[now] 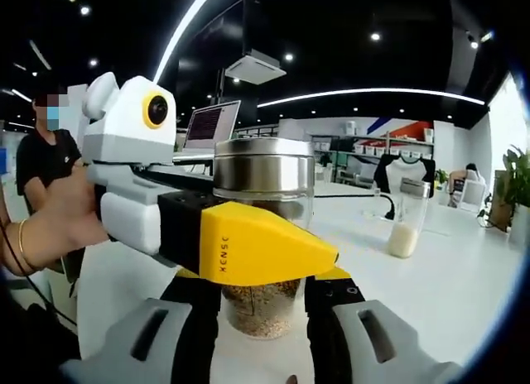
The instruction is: Rotate the seasoning bottle until the label or dispensing opening points toward the visible target arrow and the bottle remains upright within the marked orientation range
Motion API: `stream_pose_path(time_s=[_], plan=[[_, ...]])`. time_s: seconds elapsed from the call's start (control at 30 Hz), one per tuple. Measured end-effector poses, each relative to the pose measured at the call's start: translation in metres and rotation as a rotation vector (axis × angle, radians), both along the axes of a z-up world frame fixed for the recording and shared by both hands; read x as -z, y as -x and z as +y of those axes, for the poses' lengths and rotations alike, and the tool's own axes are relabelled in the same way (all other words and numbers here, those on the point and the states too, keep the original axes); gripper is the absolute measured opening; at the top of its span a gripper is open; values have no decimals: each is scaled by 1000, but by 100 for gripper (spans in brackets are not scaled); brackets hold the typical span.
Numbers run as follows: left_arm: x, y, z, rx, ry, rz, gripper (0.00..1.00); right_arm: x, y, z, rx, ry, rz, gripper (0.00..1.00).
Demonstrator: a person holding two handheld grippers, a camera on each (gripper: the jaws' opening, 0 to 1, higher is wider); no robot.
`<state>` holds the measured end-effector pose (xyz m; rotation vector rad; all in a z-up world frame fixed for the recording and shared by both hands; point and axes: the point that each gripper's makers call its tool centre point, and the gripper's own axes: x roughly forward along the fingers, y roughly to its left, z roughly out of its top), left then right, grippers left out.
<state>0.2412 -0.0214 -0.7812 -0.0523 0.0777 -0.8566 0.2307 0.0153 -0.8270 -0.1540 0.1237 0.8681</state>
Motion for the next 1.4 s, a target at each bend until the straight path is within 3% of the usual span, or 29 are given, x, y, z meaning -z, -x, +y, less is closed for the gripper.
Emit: stream_pose_path(time_s=[0.3, 0.8, 1.13, 1.27, 1.4], plan=[[7, -11, 4, -47, -19, 37, 46, 6, -8, 5, -7, -8, 29, 38], [12, -21, 2, -81, -48, 49, 46, 10, -19, 4, 5, -19, 49, 38], [13, -29, 10, -129, -103, 19, 46, 10, -24, 6, 22, -19, 38, 38], [8, -30, 16, -200, -161, -50, 46, 10, -26, 7, 32, -24, 33, 38], [6, -25, 16, -222, -195, -68, 47, 10, -26, 8, 32, -25, 33, 38]])
